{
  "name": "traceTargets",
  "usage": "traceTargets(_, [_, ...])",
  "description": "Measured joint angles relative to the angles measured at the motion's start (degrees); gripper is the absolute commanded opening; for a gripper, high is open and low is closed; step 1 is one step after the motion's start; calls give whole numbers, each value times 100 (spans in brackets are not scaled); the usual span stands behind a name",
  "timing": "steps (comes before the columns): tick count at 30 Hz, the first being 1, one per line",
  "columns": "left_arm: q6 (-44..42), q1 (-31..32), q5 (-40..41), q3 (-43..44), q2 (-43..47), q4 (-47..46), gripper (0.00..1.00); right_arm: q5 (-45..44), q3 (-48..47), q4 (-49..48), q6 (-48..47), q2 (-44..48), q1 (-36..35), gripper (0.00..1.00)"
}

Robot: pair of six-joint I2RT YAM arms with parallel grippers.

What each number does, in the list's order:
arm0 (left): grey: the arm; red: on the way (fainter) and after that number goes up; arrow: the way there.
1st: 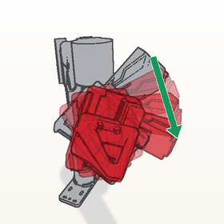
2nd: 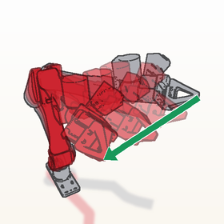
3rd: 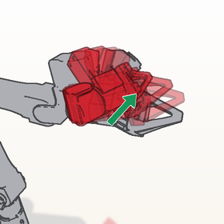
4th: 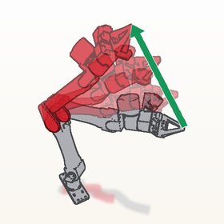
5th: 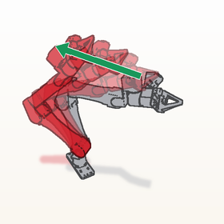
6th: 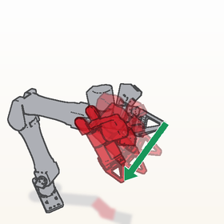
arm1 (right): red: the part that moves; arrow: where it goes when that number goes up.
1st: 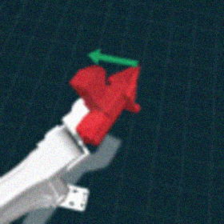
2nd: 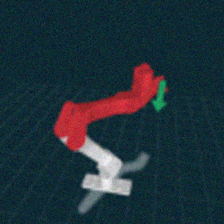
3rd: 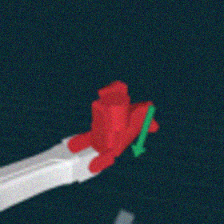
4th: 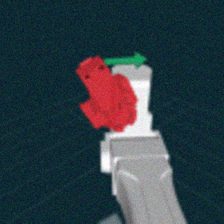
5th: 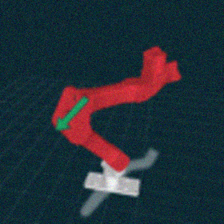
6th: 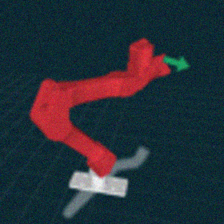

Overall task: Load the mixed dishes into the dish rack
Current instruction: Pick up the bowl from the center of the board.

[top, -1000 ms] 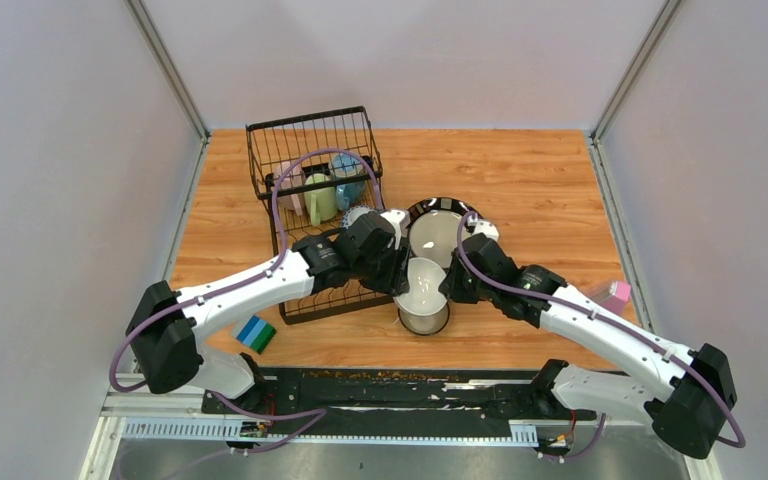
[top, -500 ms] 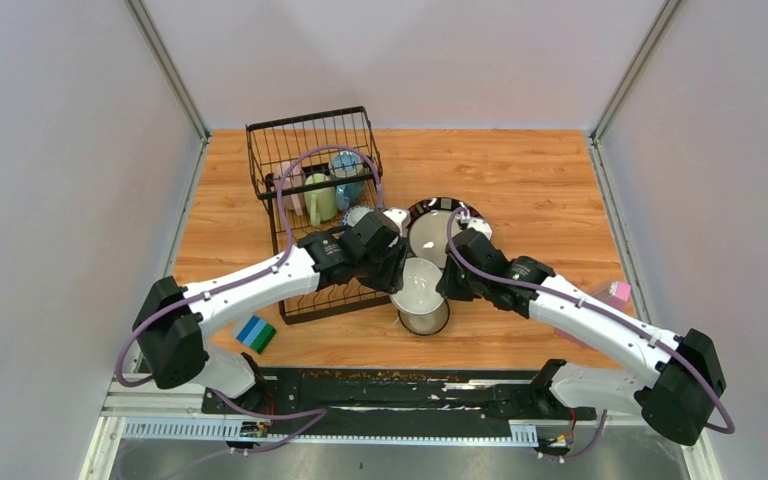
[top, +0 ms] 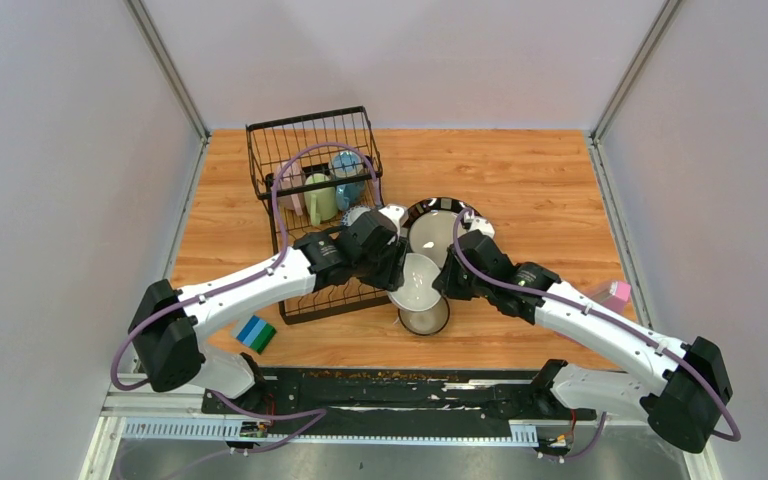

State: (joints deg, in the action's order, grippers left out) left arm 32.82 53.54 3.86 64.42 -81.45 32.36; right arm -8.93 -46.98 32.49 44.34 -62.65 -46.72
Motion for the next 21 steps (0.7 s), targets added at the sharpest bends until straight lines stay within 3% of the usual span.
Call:
traceTargets(4, [-15,0,13,26,-59,-4,45,-46,0,-9,-11,0,-2,0])
traceTargets(7, [-28,7,31,103,-170,2,56,-140,-9,24,-31,-42,-2,0])
traceTargets(12, [-94,0,120,153,-284,129,54,-308,-232,232,-142,-330,-2,0])
traceTargets(16, [-107,0,120,153,-310,153,43,-319,-341,304,-201,-466,-4,0])
traceTargets(21, [-66,9,177,173,-323,125,21,-299,-396,345,-195,-474,-17,0])
